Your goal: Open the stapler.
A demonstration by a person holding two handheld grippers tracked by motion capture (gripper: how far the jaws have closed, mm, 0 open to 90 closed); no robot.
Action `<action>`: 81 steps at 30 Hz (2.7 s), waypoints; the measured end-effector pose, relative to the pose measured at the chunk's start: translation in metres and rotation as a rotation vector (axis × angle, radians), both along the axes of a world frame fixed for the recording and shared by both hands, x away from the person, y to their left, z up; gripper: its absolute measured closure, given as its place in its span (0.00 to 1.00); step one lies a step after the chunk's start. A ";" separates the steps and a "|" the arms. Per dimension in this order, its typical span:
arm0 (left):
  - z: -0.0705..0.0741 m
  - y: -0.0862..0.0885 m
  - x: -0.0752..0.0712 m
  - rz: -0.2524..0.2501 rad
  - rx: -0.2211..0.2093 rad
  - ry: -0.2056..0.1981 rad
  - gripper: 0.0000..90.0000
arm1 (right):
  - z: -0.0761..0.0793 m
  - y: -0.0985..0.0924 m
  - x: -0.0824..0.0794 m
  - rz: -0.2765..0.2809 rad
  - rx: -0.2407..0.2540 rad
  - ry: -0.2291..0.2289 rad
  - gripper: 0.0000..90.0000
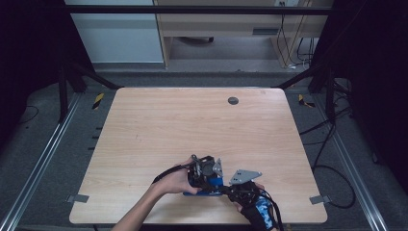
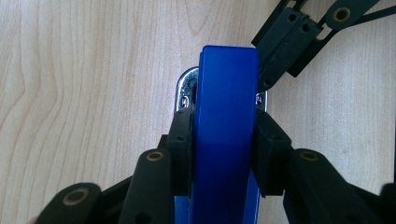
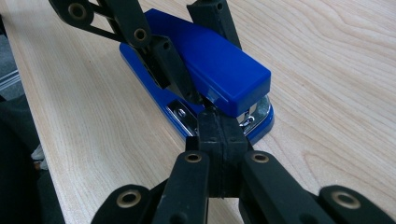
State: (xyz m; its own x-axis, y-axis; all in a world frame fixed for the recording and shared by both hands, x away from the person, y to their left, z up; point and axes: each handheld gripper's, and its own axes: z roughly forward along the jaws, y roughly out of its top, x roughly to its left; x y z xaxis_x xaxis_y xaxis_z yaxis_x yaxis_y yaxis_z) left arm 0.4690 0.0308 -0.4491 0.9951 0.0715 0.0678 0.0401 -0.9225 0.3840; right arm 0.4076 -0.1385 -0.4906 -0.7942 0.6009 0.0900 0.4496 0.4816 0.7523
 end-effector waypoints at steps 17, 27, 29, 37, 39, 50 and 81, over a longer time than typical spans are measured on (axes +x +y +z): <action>0.001 0.003 0.001 -0.017 -0.021 0.003 0.73 | -0.001 0.002 0.000 -0.005 0.009 0.007 1.00; 0.001 0.004 0.001 -0.031 -0.034 0.002 0.73 | 0.000 0.004 -0.001 -0.003 -0.011 -0.005 1.00; 0.001 0.004 0.001 -0.040 -0.028 -0.001 0.73 | 0.001 0.004 -0.001 -0.005 -0.013 -0.006 1.00; 0.001 0.003 0.002 -0.044 -0.028 0.004 0.73 | 0.000 0.004 -0.001 -0.008 -0.012 -0.007 1.00; 0.001 0.003 0.002 -0.044 -0.027 0.003 0.73 | 0.000 0.004 -0.001 -0.007 -0.009 -0.008 1.00; 0.000 0.003 0.003 -0.041 -0.030 0.009 0.73 | -0.001 0.004 -0.002 0.003 -0.010 -0.023 1.00; 0.001 0.006 0.001 -0.050 -0.056 0.006 0.73 | 0.000 0.003 0.001 -0.016 0.019 0.037 1.00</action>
State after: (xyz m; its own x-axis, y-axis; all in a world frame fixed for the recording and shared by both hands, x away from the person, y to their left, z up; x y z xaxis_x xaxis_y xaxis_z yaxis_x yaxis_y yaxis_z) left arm 0.4699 0.0370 -0.4476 0.9980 0.0247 0.0587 -0.0033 -0.9004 0.4351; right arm 0.4084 -0.1350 -0.4908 -0.7802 0.6117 0.1311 0.4854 0.4597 0.7437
